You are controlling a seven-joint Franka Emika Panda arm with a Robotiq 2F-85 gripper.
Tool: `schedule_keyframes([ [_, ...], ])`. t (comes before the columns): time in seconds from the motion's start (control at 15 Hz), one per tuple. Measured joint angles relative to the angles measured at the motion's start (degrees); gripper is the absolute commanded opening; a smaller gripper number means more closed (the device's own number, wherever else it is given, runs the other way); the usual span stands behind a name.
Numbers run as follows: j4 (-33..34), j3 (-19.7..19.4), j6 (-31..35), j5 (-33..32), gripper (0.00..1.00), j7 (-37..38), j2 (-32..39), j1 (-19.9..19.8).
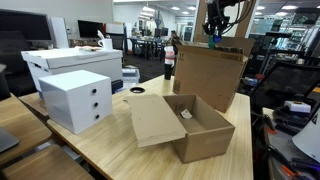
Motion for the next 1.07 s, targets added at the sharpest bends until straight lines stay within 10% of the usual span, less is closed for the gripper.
schedule_keyframes([
  [0.47,0.12,0.35,-1.59,0.46,1.00,0.85,0.20,0.83],
  [1.07,2.30,8.93,5.79,7.21,1.00,0.55,-1.11,10.65],
])
